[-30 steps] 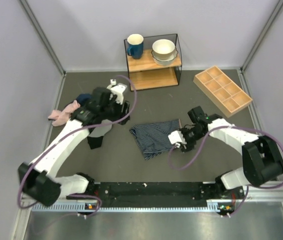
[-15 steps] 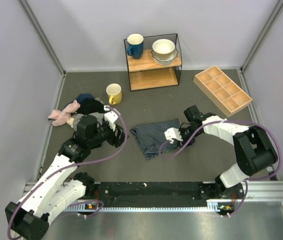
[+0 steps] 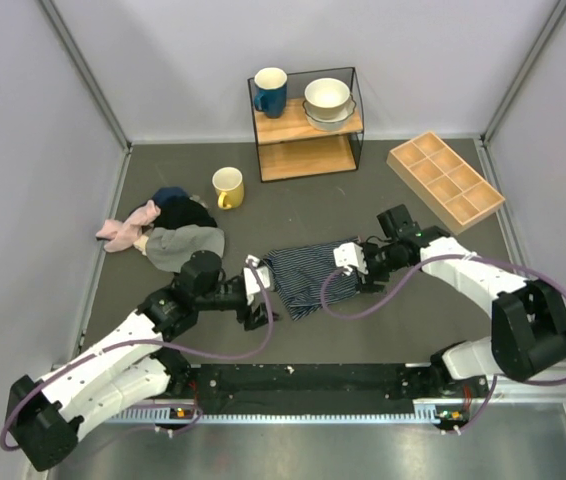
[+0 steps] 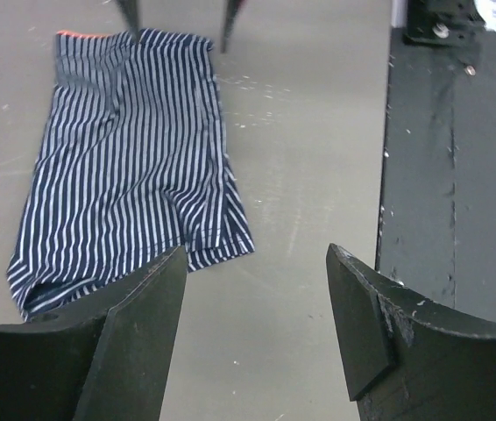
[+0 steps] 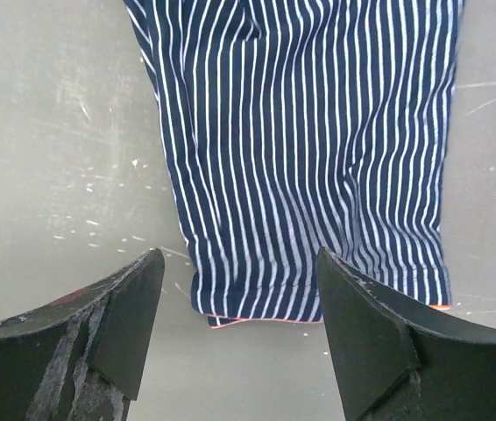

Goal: Roll the underwear
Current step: Fold the underwear at the center of the board.

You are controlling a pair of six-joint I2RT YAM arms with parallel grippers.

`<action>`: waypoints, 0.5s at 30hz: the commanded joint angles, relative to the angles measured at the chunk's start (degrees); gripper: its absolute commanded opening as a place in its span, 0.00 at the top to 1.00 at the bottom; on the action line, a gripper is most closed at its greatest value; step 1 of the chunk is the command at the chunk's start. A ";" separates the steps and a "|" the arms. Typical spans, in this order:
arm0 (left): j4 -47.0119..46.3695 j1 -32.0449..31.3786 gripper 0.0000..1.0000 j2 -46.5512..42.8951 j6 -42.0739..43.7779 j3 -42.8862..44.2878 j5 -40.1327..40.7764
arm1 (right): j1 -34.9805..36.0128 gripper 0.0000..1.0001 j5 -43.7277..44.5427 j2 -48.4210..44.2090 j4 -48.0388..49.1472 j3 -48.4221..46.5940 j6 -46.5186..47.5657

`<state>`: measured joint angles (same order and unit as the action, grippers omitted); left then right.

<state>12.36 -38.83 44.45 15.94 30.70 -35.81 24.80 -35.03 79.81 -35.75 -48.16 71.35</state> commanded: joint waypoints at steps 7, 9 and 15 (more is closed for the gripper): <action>-5.68 -8.00 0.28 7.92 17.36 -1.26 2.48 | -0.71 0.28 -2.87 -1.41 -1.43 1.41 3.70; -5.68 -9.42 0.28 9.69 18.76 -0.73 4.60 | -0.80 0.28 -2.07 -1.41 -1.43 1.49 3.71; -8.75 -14.87 0.30 16.19 20.79 -0.11 12.86 | -1.77 0.34 -0.84 0.86 -1.69 1.05 2.48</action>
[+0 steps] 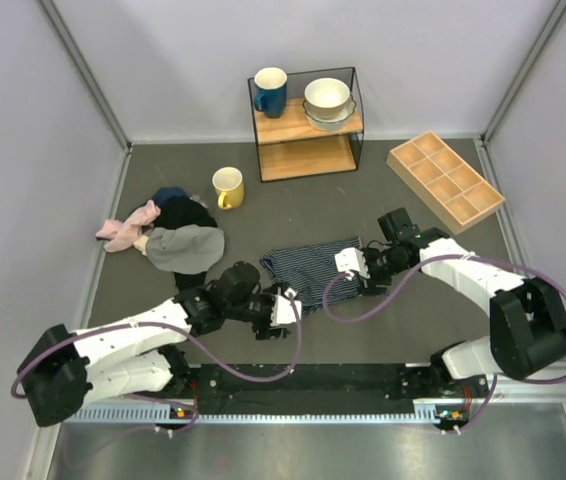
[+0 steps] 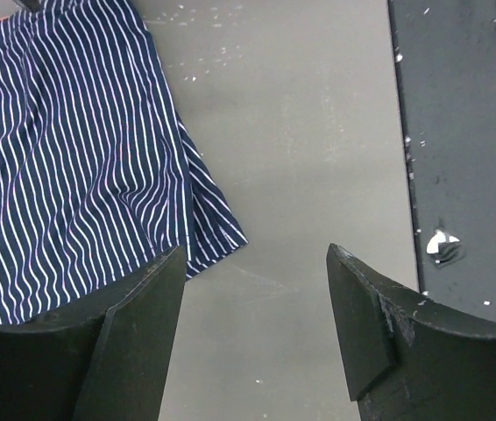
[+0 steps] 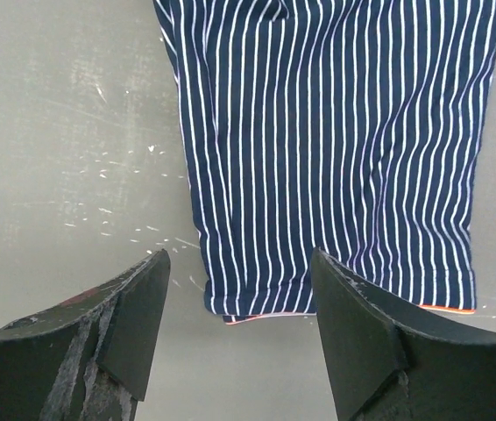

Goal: Roll the underwear
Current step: Fold the underwear at the center of the board.

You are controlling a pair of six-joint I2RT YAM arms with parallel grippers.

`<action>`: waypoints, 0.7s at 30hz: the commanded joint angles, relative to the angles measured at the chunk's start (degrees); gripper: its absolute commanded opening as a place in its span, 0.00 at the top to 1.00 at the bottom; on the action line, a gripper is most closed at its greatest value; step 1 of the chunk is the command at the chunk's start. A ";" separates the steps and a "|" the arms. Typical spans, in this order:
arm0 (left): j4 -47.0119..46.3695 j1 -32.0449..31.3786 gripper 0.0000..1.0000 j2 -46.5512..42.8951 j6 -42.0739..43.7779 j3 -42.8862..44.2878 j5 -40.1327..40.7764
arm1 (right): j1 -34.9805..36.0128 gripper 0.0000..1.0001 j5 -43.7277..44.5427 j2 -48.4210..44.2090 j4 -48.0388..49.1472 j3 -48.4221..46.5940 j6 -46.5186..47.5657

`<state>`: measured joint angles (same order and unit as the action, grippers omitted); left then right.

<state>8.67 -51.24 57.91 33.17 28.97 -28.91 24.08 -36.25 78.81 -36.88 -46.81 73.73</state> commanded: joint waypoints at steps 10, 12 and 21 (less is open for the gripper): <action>-12.35 -8.43 0.35 13.53 5.68 2.32 16.24 | -4.91 0.37 -2.85 0.47 -1.26 0.31 -0.17; -12.53 -9.48 0.35 14.86 6.20 2.93 18.18 | -4.83 0.36 -4.35 -0.05 -2.14 0.40 0.53; -13.50 -11.33 0.35 20.57 7.52 4.34 27.14 | -4.30 0.30 -6.82 -0.76 -2.84 3.21 8.97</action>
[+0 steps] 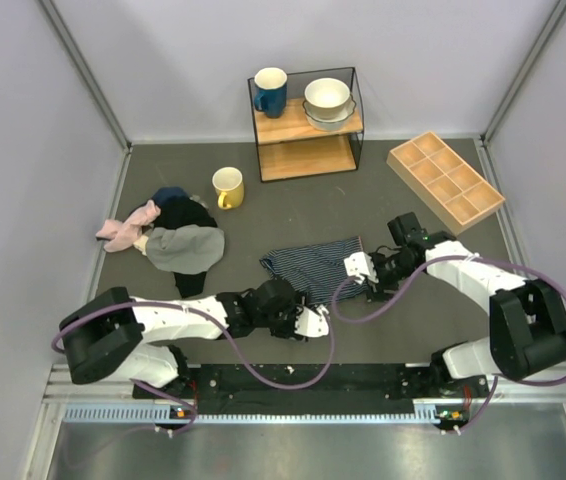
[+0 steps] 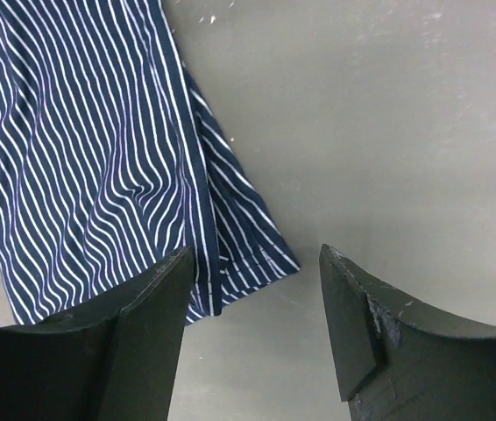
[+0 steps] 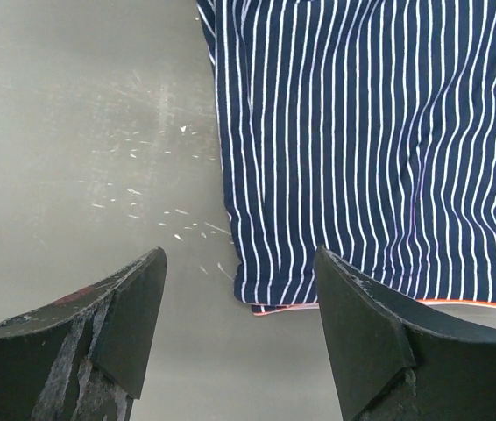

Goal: Roll the underwear
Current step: Fold the underwear at the center of the board.

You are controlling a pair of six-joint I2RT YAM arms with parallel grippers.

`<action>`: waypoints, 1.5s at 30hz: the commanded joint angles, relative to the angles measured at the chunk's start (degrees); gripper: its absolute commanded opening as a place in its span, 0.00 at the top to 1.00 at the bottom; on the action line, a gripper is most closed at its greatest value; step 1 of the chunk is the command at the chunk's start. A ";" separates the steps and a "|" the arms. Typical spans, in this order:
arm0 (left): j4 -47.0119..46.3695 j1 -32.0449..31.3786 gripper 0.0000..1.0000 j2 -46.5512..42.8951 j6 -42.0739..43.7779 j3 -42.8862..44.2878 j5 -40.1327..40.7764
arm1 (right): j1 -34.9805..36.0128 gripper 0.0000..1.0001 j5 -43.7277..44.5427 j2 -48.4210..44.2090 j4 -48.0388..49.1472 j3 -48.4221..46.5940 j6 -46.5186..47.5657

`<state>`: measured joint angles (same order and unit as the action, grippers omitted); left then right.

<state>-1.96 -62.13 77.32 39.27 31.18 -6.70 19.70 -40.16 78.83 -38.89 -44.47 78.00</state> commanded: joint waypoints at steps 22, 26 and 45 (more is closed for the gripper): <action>1.69 -1.86 0.69 7.49 3.27 4.77 10.21 | 5.52 0.48 9.92 7.22 5.93 2.46 5.85; 3.26 -1.94 0.83 7.58 3.45 5.03 9.86 | 5.87 0.57 10.54 7.83 6.29 2.37 5.41; 4.94 -1.86 0.98 6.18 3.54 5.38 8.90 | 6.31 0.46 7.55 5.45 6.81 0.79 1.02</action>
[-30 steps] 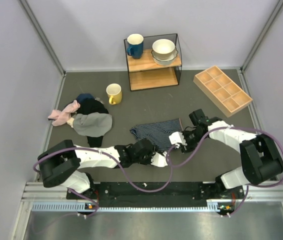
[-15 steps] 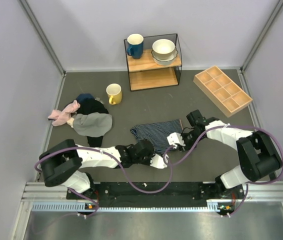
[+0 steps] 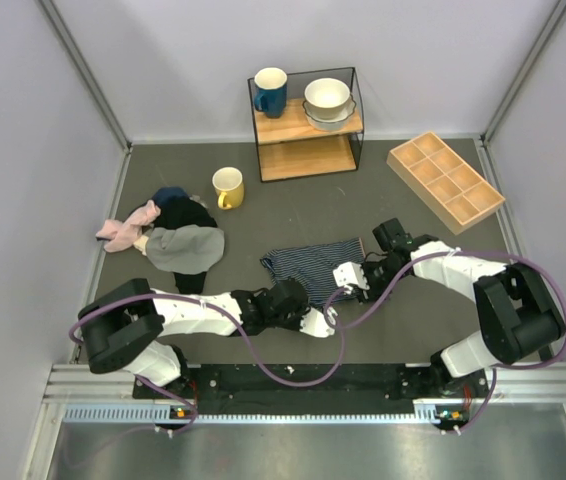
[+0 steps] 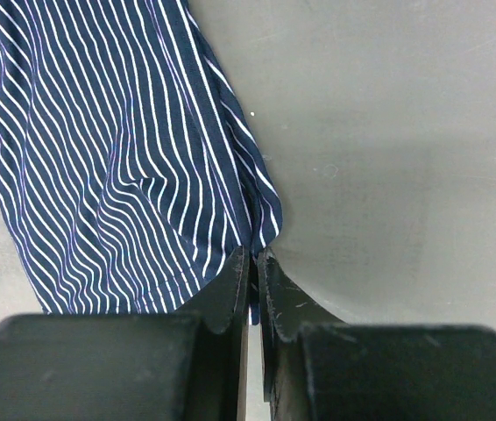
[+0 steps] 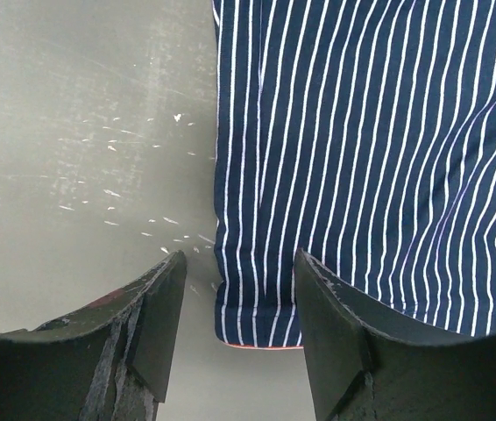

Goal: Roll the underwear
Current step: Fold the underwear at the center of the board.

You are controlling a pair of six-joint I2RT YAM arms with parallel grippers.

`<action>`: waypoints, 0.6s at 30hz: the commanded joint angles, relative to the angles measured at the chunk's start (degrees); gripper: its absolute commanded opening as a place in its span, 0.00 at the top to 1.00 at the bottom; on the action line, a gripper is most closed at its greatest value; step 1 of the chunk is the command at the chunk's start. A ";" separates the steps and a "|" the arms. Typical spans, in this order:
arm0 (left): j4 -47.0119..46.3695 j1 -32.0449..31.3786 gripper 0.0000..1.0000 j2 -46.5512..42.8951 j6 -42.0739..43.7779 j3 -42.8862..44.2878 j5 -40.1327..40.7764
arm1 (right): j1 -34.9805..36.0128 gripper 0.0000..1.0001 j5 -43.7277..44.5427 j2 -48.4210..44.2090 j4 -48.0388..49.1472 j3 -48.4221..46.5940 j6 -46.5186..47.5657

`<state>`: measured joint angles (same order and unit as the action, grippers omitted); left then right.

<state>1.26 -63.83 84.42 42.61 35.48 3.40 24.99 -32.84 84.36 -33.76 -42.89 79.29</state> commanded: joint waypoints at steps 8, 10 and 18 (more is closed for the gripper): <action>1.38 -0.06 0.99 -0.93 0.19 0.90 -1.03 | 1.29 0.48 6.03 3.97 3.61 -1.67 -2.65; 1.12 -0.06 0.99 -0.93 0.19 0.81 -0.85 | 1.29 0.50 6.99 4.85 3.52 -1.84 -2.82; 0.50 0.02 1.00 -1.28 0.28 0.37 -0.23 | 1.73 0.87 8.14 7.57 0.28 -3.69 -3.61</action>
<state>1.28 -63.81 84.40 42.61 35.48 3.46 25.85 -30.83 88.51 -34.85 -46.57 74.72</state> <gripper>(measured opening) 0.084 0.189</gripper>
